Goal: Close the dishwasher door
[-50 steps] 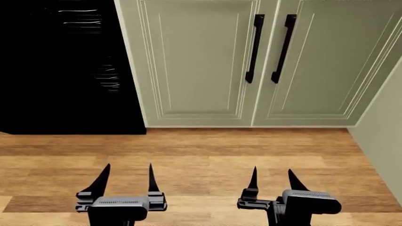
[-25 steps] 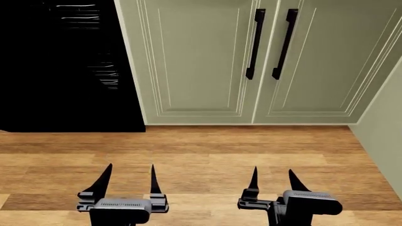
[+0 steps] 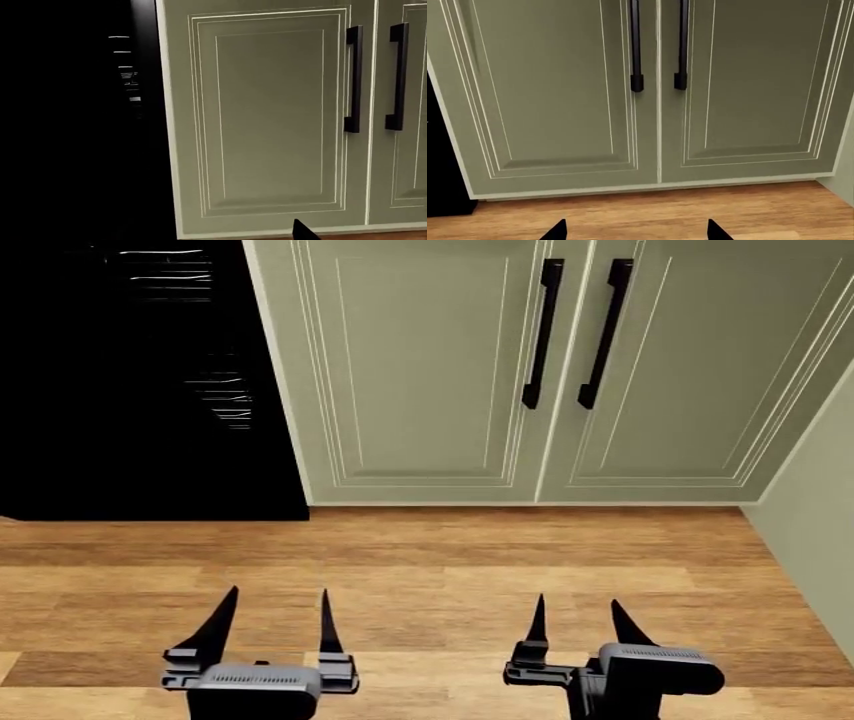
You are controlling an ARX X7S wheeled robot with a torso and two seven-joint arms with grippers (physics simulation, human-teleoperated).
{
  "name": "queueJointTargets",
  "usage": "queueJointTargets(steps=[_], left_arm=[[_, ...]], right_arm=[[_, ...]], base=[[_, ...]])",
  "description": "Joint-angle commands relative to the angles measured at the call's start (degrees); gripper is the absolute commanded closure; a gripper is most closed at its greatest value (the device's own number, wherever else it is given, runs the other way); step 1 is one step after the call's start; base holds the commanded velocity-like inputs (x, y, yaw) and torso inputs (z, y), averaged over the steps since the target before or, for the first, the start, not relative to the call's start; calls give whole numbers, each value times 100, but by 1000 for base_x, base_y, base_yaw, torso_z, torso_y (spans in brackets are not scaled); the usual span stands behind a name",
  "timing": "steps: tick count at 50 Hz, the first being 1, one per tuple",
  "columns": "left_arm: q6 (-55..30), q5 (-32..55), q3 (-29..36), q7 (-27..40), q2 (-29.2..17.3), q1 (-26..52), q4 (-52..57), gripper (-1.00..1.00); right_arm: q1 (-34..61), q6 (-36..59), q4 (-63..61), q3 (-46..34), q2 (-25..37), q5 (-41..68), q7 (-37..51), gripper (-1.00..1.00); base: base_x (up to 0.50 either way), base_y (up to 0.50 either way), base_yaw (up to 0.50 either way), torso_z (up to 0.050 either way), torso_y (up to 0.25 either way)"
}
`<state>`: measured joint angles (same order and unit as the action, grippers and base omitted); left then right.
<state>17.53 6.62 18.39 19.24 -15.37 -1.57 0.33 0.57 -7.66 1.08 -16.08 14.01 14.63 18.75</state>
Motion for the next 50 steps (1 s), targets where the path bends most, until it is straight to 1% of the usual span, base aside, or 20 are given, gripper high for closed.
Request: queueJointTargets(steps=[1, 5, 20, 24, 26, 29, 33, 36, 40, 50], left_arm=[[140, 523, -84, -147, -7, -15, 39, -100], [125, 490, -55, -143, -9, 2, 19, -100], [258, 260, 7, -59, -35, -28, 8, -100], [371, 108, -15, 58, -7, -46, -16, -100], [268, 259, -145, 196, 46, -34, 21, -100], [-22, 501, -186, 214, 75, 40, -13, -100], [-339, 916, -169, 26, 13, 82, 63, -100], [-464, 927, -133, 33, 4, 115, 73, -100], [-664, 921, -72, 93, -3, 89, 214, -100], [-760, 865, -12, 161, -23, 70, 290, -100]], right_arm=[[16, 22, 7, -25, 18, 20, 30, -100], [16, 11, 12, -29, 22, 25, 40, -100], [10, -39, -3, -53, 48, 78, 39, -100], [8, -59, 1, -62, 53, 79, 43, -100], [14, -70, -8, -98, 62, 34, 36, -100], [11, -145, -28, -134, 96, 38, -42, -100], [-104, 23, -465, -76, 270, 139, -18, -100], [-280, 197, -1056, 57, 441, 307, 87, -100], [-380, 343, -1396, 120, 576, 361, 160, -100], [-419, 365, -1412, 48, 635, 408, 70, -100]], base=[[0, 0, 0, 0, 0], [0, 0, 0, 0, 0], [0, 0, 0, -50, 0], [0, 0, 0, -50, 0], [0, 0, 0, -50, 0], [0, 0, 0, 0, 0], [0, 0, 0, 0, 0], [-18, 500, 0, 0, 0], [-31, 500, 0, 0, 0], [-32, 500, 0, 0, 0]])
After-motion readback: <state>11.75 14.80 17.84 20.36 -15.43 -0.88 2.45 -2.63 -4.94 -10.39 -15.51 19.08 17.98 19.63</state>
